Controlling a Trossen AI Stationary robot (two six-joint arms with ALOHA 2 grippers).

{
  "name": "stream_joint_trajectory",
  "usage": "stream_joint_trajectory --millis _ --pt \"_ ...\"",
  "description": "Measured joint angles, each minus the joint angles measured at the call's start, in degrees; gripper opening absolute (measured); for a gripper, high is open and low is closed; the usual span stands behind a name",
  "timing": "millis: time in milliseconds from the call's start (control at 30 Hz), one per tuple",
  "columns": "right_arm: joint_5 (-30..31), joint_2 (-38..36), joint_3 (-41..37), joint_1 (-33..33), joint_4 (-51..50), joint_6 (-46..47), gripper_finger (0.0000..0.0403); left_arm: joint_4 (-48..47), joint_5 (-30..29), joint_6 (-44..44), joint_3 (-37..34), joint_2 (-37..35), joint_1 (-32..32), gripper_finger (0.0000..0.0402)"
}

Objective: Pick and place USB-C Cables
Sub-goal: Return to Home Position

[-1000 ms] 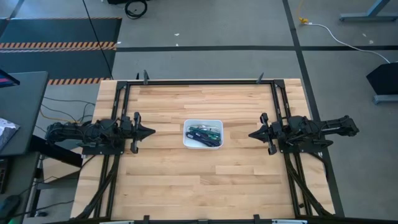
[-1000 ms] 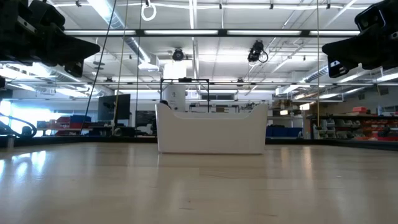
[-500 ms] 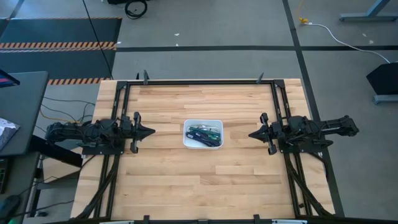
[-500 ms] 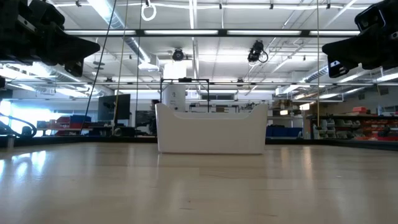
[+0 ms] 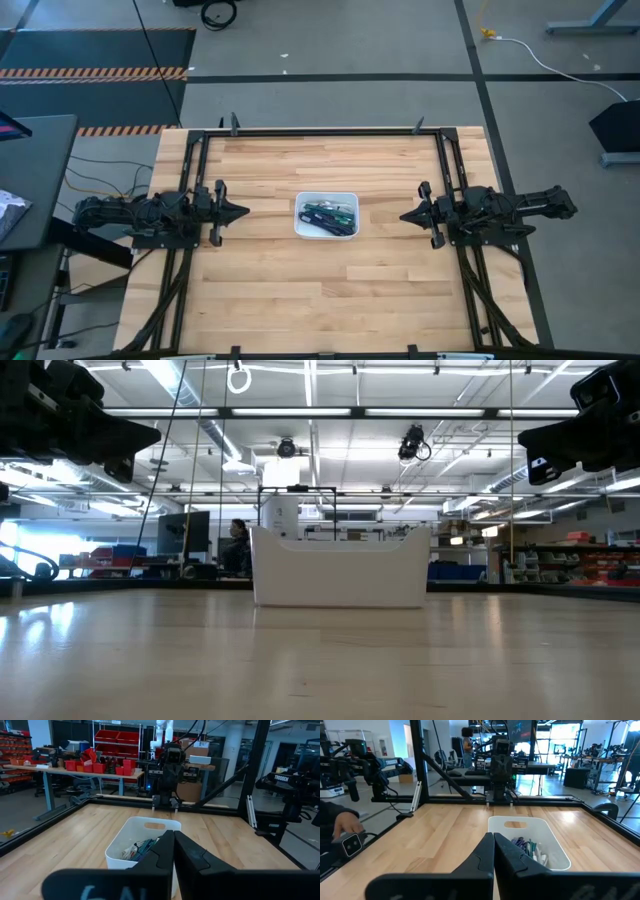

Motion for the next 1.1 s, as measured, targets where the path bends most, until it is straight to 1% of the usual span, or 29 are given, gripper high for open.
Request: stream_joint_trajectory --millis 1100 --pt "-0.02 0.0 0.0 0.0 0.0 0.02 0.0005 -0.02 0.0 0.07 -0.02 0.0 0.02 0.0023"
